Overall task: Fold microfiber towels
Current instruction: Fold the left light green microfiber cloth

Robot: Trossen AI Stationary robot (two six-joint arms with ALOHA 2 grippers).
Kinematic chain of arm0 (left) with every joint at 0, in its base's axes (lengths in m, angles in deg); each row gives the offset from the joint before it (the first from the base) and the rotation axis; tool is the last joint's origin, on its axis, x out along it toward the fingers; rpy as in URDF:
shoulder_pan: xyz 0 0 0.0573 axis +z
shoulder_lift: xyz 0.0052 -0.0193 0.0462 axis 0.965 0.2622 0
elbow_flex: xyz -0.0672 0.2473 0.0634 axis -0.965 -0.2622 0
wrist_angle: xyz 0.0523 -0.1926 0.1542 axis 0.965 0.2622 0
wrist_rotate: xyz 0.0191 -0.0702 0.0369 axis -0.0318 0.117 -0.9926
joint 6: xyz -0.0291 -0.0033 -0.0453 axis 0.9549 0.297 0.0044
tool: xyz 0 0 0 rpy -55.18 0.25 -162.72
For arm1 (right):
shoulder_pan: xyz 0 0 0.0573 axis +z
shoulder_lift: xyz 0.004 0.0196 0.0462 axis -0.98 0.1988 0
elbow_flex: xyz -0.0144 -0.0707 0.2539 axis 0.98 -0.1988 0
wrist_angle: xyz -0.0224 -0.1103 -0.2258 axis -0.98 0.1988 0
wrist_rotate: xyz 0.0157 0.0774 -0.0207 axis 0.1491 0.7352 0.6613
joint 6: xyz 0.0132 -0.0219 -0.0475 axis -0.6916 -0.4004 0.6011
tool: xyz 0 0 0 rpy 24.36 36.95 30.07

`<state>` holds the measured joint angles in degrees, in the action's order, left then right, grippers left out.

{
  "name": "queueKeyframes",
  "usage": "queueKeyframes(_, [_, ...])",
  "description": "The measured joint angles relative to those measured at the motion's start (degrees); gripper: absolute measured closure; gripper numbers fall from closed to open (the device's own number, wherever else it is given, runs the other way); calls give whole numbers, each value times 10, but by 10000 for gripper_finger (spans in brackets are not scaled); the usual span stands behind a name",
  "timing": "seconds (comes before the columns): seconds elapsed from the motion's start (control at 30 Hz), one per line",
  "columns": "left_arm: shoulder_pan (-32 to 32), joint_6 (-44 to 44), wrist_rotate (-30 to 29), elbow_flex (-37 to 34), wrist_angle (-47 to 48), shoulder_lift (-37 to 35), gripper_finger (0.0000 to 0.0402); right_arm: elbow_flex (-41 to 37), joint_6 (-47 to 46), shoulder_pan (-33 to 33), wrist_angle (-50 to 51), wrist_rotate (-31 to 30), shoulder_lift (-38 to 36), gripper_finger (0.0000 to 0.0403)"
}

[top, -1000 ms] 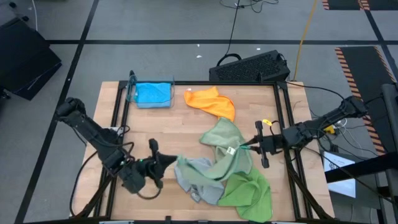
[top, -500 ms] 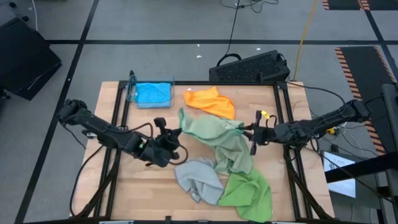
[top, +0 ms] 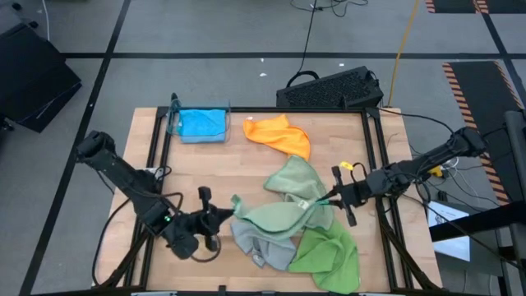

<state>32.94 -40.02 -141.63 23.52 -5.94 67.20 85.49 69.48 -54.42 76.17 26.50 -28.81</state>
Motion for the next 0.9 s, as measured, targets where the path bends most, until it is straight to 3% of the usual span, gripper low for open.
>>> queueKeyframes(0.17, [34, -60, -29, -5, -6, 5, 401, 0, 42, -15, -52, -3, 37, 399])
queueKeyframes(0.33, [101, -248, -13, -9, -105, 35, 401, 0, 108, -42, -155, -2, 123, 399])
queueKeyframes(0.53, [164, -490, 123, -8, -251, 59, 401, 0, 213, -62, -254, 0, 216, 399])
queueKeyframes(0.67, [197, -540, 156, -8, -263, 60, 401, 0, 258, -76, -303, -1, 244, 399])
queueKeyframes(0.9, [243, -590, 106, -7, -282, 48, 401, 0, 296, -152, -354, 20, 235, 399])
